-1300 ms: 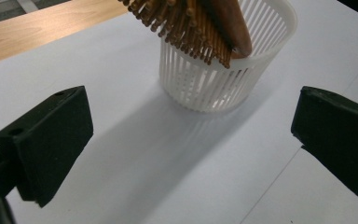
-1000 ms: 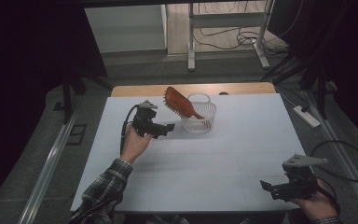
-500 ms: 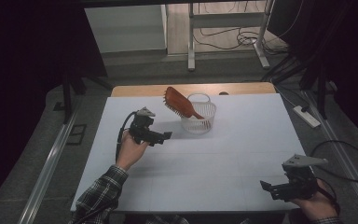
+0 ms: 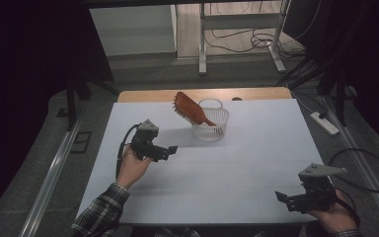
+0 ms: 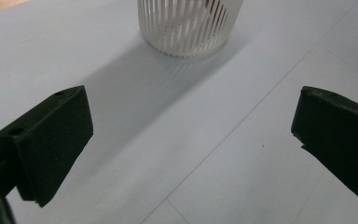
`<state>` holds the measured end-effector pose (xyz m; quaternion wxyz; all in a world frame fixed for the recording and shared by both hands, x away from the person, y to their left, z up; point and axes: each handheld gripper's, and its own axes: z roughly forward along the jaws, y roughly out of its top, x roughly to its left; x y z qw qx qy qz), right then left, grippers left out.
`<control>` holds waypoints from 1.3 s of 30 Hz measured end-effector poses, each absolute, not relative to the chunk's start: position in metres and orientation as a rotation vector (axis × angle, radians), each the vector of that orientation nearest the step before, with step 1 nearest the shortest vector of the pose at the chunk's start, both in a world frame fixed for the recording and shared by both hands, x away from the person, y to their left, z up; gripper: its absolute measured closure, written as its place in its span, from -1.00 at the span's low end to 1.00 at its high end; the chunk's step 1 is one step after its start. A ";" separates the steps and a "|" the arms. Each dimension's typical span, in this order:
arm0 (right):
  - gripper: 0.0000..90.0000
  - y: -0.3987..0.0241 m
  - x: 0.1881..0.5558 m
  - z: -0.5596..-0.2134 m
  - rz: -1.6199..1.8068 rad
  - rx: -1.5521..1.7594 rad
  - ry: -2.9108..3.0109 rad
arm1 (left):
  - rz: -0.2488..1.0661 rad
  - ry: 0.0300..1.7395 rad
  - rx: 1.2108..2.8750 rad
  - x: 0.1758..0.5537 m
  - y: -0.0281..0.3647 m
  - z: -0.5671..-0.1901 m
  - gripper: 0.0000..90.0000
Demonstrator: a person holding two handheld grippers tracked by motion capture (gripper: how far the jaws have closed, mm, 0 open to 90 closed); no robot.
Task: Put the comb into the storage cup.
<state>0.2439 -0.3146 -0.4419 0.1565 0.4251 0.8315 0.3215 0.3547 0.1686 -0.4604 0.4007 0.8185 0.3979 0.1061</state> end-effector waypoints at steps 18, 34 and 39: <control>-1.00 -0.314 0.244 -0.442 0.919 1.217 2.381 | 0.291 1.024 2.068 0.321 0.188 -0.462 -1.00; -1.00 -0.314 0.244 -0.442 0.921 1.216 2.380 | 0.296 1.060 2.049 0.294 0.205 -0.464 -1.00; -1.00 -0.314 0.244 -0.442 0.920 1.217 2.380 | 0.299 1.070 2.047 0.287 0.209 -0.465 -1.00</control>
